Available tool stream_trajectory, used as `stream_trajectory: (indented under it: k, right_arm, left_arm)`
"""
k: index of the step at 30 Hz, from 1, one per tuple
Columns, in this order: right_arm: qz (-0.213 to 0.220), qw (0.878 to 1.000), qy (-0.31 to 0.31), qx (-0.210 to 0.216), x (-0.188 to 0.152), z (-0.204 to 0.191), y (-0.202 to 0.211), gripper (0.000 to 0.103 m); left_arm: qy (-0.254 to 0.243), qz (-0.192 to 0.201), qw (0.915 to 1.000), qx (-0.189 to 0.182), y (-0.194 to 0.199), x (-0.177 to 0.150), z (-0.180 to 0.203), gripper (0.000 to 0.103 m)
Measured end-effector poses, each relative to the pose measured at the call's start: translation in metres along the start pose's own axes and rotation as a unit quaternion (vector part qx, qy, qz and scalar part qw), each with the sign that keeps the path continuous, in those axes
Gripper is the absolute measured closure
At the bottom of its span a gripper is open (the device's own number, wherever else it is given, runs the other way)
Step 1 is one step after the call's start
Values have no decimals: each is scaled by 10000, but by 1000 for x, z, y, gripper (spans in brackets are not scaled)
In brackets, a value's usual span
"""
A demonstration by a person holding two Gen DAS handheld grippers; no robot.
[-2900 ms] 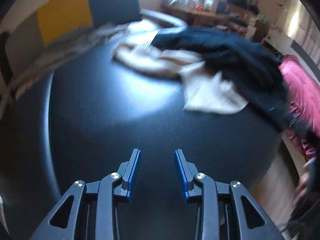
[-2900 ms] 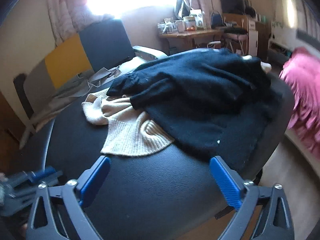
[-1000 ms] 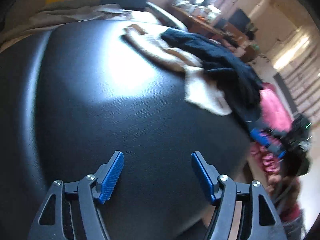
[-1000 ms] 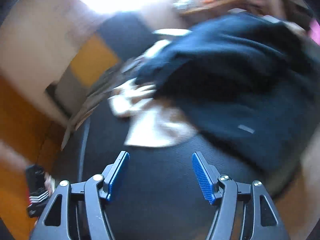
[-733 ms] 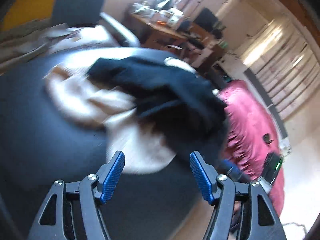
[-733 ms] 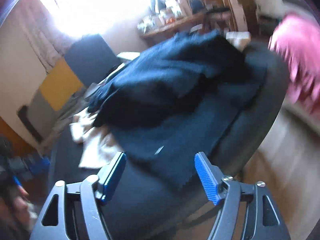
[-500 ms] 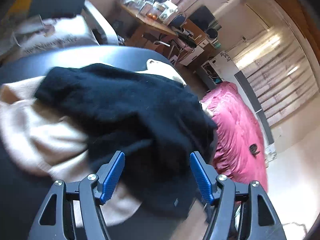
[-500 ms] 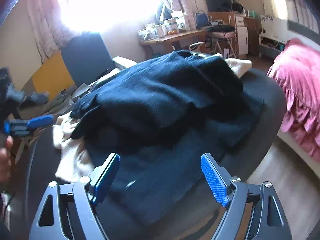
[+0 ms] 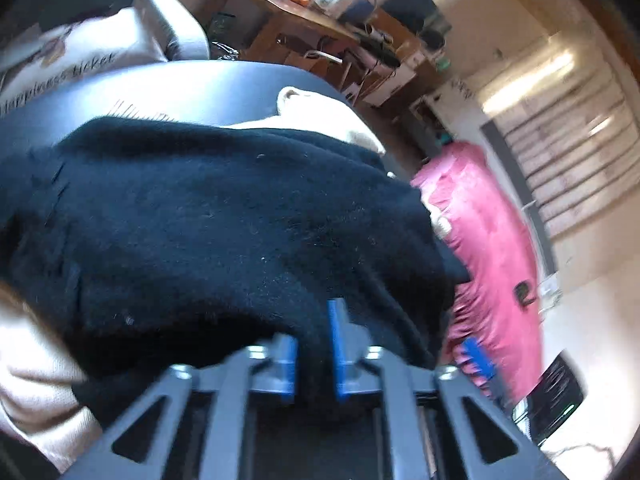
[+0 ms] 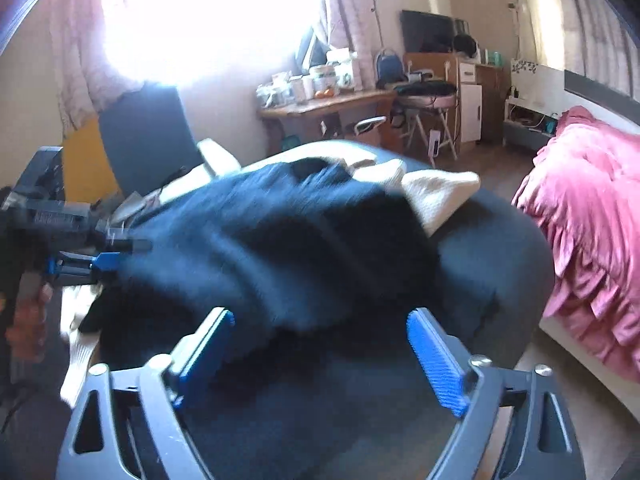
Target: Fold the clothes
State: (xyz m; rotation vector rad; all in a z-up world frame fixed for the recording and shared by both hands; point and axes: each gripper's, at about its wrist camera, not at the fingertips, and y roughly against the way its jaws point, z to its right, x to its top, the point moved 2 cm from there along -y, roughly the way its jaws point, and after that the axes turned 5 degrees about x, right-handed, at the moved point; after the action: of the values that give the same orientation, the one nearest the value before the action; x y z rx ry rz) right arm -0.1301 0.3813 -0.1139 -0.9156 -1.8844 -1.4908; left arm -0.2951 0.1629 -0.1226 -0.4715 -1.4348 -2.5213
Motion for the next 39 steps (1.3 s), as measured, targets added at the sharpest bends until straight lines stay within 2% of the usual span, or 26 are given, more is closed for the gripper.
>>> stream_trajectory:
  k: [2,5,9,11,12,13,15,20,21,22,23,28,30,32,35,36,39]
  right_arm:
    - [-3,9999,114,31,15,9,-12,1]
    - [-206,9995,237,92,32,17,-35,1]
    - [-677,9951,142,711,40,14,-63,3]
    - [-997,9920,293,711,38,8,-79,24]
    - [-1141,9910,353,606,35,5,-85,54]
    - [-1198,9902,342,626,34,1,-86,67]
    - [-1181,9894,262,804,35,-6,-76,78]
    - [-1142,9826,44,1465,31,-38,-41,83]
    - [-1149,9797,-28,1642,27,-46,-36,87]
    - [-1155,9765,-100,1818,23,-54,-30,97]
    - [-1171,9723,-108,2019,17,-69,-24,100]
    - [-1260,9439,-30,3053,-16,-154,10,100]
    - [-1292,9294,2,3458,-29,-188,24,100]
    - [-1411,9211,24,3628,-48,-215,34,100]
    - [-1579,9152,-80,3708,-69,-233,45,98]
    - [-1654,9110,-196,3772,-77,-236,50,91]
    - [-1719,9186,-236,3551,-99,-238,68,65]
  left_arm:
    - [198,-28,9998,-35,-4,3,-4,99]
    - [451,-2,9986,-276,-2,4,-13,100]
    - [385,552,9960,-588,26,6,-14,100]
    - [335,767,9939,-722,42,8,-12,100]
    - [313,835,9932,-755,49,8,-12,100]
    - [292,899,9925,-778,55,8,-11,100]
    - [177,1082,9906,-820,71,4,-11,100]
    - [171,1496,9838,-971,135,-14,-20,100]
    - [173,1577,9822,-1001,148,-18,-21,100]
    - [166,1638,9811,-1014,163,-24,-26,101]
    - [157,1695,9801,-1023,179,-30,-31,100]
    - [60,1876,9780,-913,243,-72,-54,100]
    - [213,1922,9774,-852,265,-93,-75,100]
    - [319,1913,9779,-780,284,-120,-96,101]
    - [387,1876,9795,-624,300,-158,-122,100]
    - [469,1836,9802,-567,304,-175,-134,100]
    - [787,1630,9823,-491,307,-226,-171,101]
